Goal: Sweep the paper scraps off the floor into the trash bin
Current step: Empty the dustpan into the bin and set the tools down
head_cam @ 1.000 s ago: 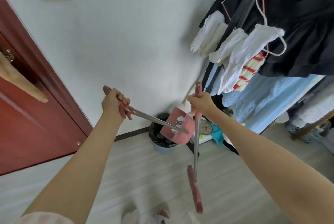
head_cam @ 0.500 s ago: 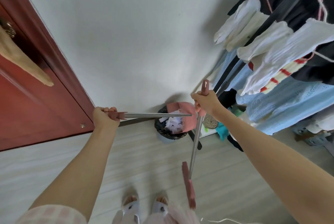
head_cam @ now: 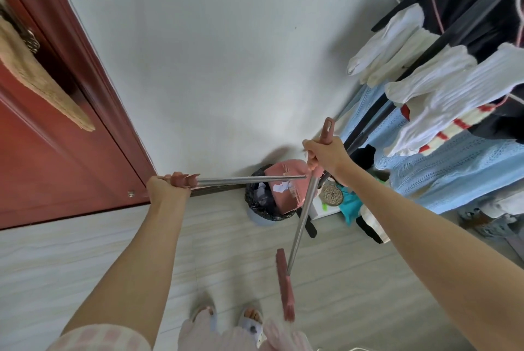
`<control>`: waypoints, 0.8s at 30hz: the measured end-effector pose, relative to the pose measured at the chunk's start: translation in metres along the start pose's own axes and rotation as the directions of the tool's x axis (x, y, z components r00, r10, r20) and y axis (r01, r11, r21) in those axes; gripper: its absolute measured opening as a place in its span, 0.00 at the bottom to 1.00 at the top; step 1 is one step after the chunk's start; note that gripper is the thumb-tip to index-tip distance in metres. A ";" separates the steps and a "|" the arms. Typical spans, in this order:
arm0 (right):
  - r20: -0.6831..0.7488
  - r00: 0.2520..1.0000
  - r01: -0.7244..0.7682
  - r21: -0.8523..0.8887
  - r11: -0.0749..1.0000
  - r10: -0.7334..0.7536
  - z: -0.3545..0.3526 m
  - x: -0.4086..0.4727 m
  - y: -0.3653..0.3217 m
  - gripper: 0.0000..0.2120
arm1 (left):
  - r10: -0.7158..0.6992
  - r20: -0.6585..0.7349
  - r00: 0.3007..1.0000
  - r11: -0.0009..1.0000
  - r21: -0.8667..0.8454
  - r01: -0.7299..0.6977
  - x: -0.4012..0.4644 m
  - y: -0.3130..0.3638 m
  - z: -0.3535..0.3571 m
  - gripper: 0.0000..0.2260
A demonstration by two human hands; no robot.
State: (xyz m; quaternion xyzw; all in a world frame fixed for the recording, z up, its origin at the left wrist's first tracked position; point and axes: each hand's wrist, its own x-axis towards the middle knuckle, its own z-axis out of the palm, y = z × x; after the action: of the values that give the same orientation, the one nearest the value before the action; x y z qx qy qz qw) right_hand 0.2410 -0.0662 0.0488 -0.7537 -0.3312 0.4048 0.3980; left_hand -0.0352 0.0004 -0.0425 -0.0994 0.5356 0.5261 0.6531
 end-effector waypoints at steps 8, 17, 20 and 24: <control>0.045 0.999 0.005 -0.039 0.999 -0.004 0.009 0.000 -0.001 0.18 | -0.005 -0.067 0.998 1.000 0.021 0.007 0.004 0.015 -0.013 0.10; 0.064 0.998 0.012 -0.110 0.994 -0.005 0.017 0.000 0.004 0.19 | 0.026 0.014 1.000 0.998 -0.051 -0.025 -0.012 0.014 -0.013 0.10; 0.051 0.999 0.016 -0.122 0.992 -0.010 0.015 -0.001 0.005 0.19 | 0.011 0.013 1.000 0.998 -0.057 -0.010 -0.016 0.015 -0.011 0.10; 0.034 0.999 -0.001 -0.125 0.992 0.005 0.011 0.000 0.006 0.18 | -0.065 -0.094 0.993 0.997 -0.055 0.060 -0.009 0.019 -0.024 0.11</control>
State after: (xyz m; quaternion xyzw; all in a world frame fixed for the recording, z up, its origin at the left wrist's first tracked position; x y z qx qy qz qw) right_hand 0.2319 -0.0656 0.0398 -0.7707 -0.3616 0.3964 0.3437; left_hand -0.0631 -0.0138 -0.0366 -0.1582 0.5488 0.5139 0.6401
